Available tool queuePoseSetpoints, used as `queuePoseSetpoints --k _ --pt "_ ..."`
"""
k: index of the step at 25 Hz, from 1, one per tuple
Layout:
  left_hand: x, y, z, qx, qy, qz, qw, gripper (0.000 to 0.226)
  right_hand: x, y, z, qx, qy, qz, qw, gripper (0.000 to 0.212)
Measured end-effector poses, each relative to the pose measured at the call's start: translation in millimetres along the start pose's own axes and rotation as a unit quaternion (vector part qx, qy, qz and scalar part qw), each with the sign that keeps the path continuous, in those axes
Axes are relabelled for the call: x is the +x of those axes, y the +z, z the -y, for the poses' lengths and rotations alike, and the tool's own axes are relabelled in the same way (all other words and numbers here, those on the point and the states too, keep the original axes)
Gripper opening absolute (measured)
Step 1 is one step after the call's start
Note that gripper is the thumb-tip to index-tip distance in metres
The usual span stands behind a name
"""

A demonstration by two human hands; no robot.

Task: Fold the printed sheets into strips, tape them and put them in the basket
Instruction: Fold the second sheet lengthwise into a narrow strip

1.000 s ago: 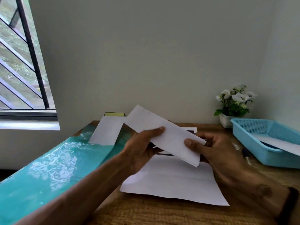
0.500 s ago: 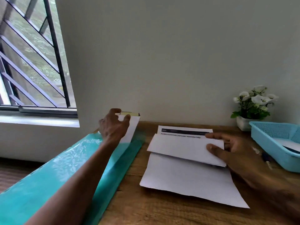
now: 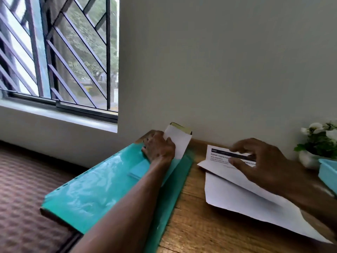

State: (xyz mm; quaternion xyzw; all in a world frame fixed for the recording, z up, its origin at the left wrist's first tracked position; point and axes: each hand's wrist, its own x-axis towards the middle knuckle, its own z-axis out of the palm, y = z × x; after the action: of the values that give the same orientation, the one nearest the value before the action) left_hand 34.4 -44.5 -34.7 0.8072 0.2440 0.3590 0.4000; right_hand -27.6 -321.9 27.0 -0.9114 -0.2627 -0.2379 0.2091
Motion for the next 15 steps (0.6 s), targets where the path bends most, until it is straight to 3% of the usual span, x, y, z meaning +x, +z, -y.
queuePoseSetpoints --k 3,8,11,13,15 --pt "-1 -2 -2 -0.025 -0.017 -0.018 0.999 0.032 58 29 27 0.03 -0.018 0.038 0.999 0.047" --pt "-1 -3 -5 -0.046 0.009 -0.058 0.997 0.021 130 69 42 0.142 0.061 0.082 0.985 0.083" --pt "-4 -4 -8 -0.083 0.016 -0.067 0.994 0.016 148 78 42 0.212 0.097 0.058 0.971 0.058" --pt "-4 -5 -10 -0.095 0.009 -0.071 0.993 0.015 155 75 41 0.205 0.087 0.048 0.974 0.032" --pt "-4 -5 -11 -0.096 0.012 -0.072 0.993 0.013 160 71 41 0.174 0.057 0.068 0.981 0.02"
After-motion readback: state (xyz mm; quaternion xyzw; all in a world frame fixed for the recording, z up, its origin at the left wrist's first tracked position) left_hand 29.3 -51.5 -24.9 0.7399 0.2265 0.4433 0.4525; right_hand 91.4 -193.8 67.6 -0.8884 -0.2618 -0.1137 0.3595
